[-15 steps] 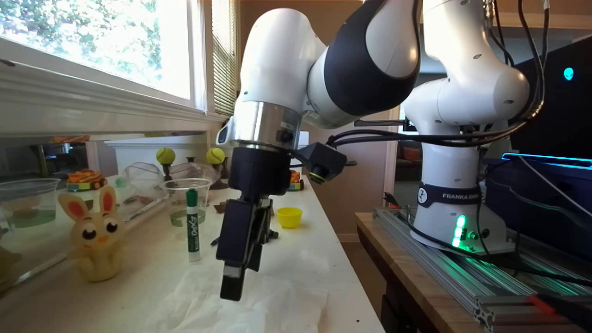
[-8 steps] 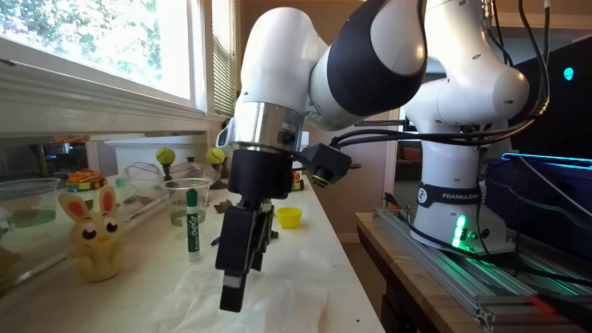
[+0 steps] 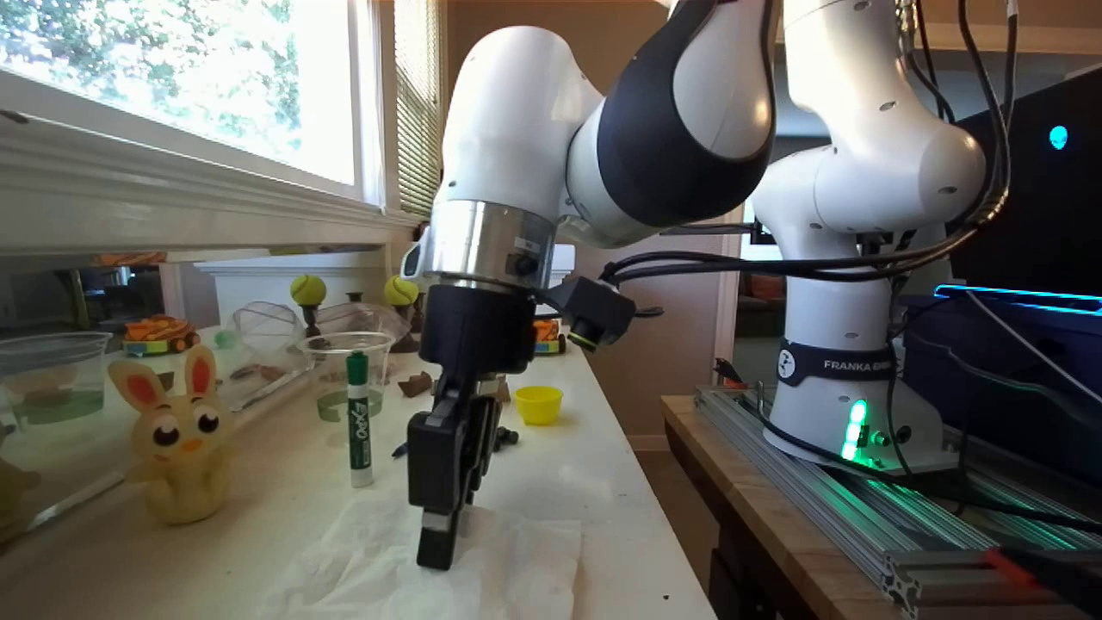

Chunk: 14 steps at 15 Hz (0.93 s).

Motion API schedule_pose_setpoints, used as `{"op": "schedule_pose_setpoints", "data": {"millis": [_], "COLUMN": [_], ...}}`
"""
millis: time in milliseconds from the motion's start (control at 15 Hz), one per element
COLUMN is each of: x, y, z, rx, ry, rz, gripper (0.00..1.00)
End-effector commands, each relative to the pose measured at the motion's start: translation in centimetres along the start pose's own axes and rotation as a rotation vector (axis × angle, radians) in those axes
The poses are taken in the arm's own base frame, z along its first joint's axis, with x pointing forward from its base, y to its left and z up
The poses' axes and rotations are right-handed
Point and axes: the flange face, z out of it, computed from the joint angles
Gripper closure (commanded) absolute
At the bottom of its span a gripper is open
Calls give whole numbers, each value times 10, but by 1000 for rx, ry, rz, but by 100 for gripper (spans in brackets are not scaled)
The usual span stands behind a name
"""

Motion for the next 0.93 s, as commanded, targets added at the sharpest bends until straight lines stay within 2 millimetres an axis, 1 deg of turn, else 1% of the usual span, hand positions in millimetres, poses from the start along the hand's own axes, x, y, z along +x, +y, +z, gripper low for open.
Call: {"op": "schedule_pose_setpoints", "data": {"millis": [0, 67, 200, 333, 467, 733, 867], "x": [6, 10, 18, 18, 10, -18, -29], "y": [13, 18, 19, 12, -3, -45, -63], "z": [-15, -20, -22, -26, -30, -41, -49], "rx": [-90, -128, -211, -292, -348, -428, -528], "ry": [47, 59, 75, 90, 90, 69, 93], "rz": [22, 23, 17, 4, -13, -71, -127], "gripper": [96, 100, 100, 100, 100, 100, 100]}}
